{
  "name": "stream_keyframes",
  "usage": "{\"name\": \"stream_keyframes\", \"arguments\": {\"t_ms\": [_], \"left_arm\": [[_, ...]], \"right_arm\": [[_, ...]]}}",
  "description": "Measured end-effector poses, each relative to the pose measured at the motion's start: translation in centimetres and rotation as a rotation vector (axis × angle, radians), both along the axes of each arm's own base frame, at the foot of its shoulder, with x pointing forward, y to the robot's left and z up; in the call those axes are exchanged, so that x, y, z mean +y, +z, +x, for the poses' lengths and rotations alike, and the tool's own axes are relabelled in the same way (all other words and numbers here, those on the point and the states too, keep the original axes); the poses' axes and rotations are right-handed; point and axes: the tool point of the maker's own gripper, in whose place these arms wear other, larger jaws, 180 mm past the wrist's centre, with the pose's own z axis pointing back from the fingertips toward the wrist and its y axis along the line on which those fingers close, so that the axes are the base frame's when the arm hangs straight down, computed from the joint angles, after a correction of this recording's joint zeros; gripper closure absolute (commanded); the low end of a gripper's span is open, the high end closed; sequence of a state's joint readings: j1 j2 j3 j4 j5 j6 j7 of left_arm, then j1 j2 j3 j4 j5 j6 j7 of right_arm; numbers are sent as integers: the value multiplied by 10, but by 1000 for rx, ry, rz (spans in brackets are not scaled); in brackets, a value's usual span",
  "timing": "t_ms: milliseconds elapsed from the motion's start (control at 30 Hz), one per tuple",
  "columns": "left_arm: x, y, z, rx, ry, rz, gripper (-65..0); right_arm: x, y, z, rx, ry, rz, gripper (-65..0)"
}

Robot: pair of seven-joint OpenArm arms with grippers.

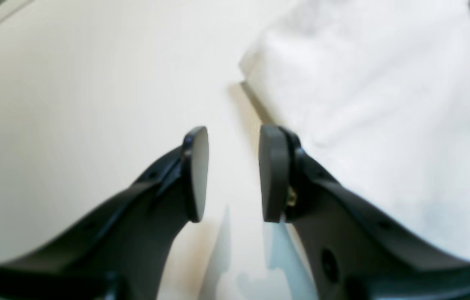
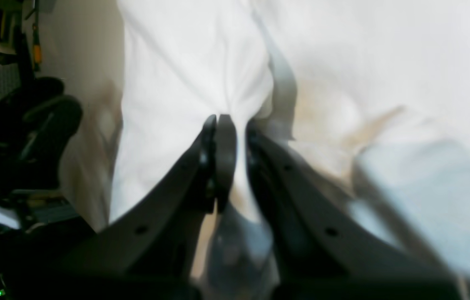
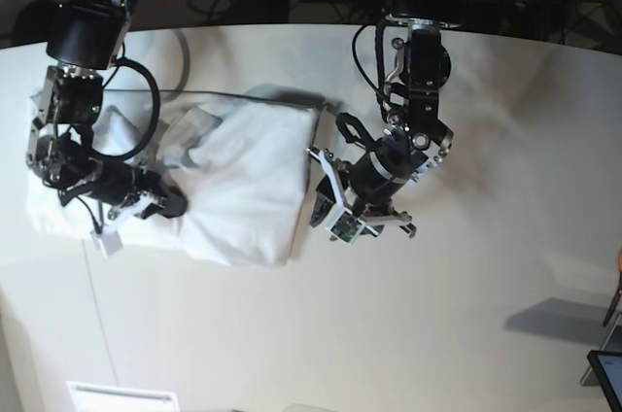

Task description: Fold the T-shirt properly

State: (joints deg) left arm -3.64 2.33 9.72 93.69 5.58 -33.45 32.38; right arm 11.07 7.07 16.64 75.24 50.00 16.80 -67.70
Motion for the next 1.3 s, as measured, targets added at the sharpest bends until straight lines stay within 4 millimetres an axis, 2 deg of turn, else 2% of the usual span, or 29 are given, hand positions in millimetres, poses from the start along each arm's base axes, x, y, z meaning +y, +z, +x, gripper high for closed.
{"name": "stream_keyframes", "arguments": {"t_ms": [100,167,267,333,400,467,567,667,767,833,933,967,1033,1100,1133,1200,1300], "left_arm": [[-13,-4,0,22,0,-34,-203],[-28,-7,-1,43,-6,-71,-203],[-44,-6,-3,52,-16,-113,-203],[-45,-3,-2,44,-23,-118,-203],[-44,-1,2,36,-28,-102,-203],[-57,0,6,44,-61,-129,-203],[-90,6,5,60,-136,-206,-203],[-112,4,-3,70,-194,-237,-203],[-124,7,-8,40,-236,-255,-203],[-129,3,-5,41,-208,-267,-203],[-138,-14,-10,83,-210,-269,-202],[-139,-19,-12,92,-213,-277,-200],[-135,-32,-15,120,-199,-273,-171],[-129,-37,-16,129,-193,-257,-76],[-128,-37,-14,126,-189,-256,-54],[-129,-33,-12,118,-191,-259,-54],[-126,-33,-12,114,-191,-254,-54]], "right_arm": [[-1,-5,-2,15,-3,2,-12],[-2,-4,-2,15,-3,2,-44],[-2,-3,-2,11,0,-11,-177],[-5,6,-1,-21,1,-36,-255],[-7,19,1,-67,4,-56,-306],[-7,33,5,-112,9,-74,-321],[-8,51,9,-172,7,-88,-319],[-13,59,8,-204,-10,-106,-319],[-34,71,7,-281,-116,-109,-319],[-45,74,1,-323,-156,-135,-318],[-35,78,-17,-401,-39,-192,-295],[-30,77,-23,-415,13,-209,-260],[-19,71,-33,-429,97,-223,-145],[-11,64,-42,-417,143,-223,-10],[-10,59,-46,-406,158,-227,0],[-8,49,-58,-372,191,-235,-20],[-7,43,-64,-347,229,-249,0]]}}
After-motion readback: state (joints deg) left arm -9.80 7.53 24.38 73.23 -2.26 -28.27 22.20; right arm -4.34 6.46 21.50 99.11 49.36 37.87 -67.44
